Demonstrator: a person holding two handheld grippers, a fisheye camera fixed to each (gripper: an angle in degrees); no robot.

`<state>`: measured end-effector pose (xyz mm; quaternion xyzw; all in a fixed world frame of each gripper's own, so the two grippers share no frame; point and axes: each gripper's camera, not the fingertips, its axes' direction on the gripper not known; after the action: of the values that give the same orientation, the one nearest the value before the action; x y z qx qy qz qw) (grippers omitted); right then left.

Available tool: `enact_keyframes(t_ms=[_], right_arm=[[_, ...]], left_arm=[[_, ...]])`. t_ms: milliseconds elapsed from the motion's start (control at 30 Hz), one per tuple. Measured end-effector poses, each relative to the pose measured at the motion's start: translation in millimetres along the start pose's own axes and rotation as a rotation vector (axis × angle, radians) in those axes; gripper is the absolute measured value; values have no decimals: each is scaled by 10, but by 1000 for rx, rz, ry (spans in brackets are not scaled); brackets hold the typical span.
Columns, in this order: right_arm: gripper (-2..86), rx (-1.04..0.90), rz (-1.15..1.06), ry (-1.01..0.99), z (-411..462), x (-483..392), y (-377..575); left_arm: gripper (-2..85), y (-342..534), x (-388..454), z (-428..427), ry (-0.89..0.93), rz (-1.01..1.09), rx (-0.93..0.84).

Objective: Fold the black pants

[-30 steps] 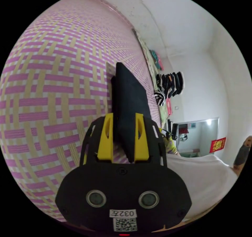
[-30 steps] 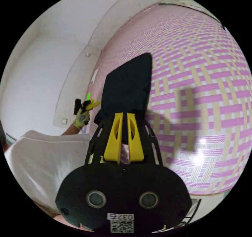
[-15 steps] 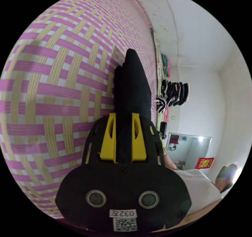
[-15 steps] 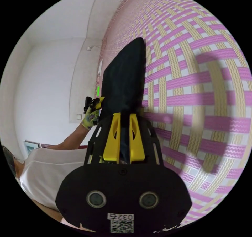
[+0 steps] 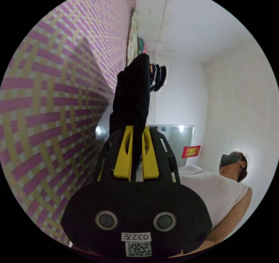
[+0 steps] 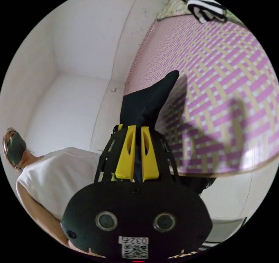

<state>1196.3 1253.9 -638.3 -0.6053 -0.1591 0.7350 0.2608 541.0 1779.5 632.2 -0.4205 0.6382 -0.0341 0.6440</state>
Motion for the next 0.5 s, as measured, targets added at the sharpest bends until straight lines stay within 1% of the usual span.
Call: enact_keyframes(t_ms=[167, 267, 333, 433, 500], right_arm=[[23, 210, 50, 42, -272, -364, 551], [24, 285, 84, 38, -381, -465, 720], [24, 332, 67, 46, -518, -579, 746], [25, 401, 20, 81, -847, -773, 688], [26, 461, -27, 111, -1209, -868, 564]], left_arm=[[6, -373, 307, 213, -18, 102, -190], [5, -515, 476, 333, 0, 111, -221], [6, -567, 647, 456, 6, 129, -244], [5, -739, 901, 778, 17, 146, -288], [5, -1036, 1116, 1224, 49, 165, -334]])
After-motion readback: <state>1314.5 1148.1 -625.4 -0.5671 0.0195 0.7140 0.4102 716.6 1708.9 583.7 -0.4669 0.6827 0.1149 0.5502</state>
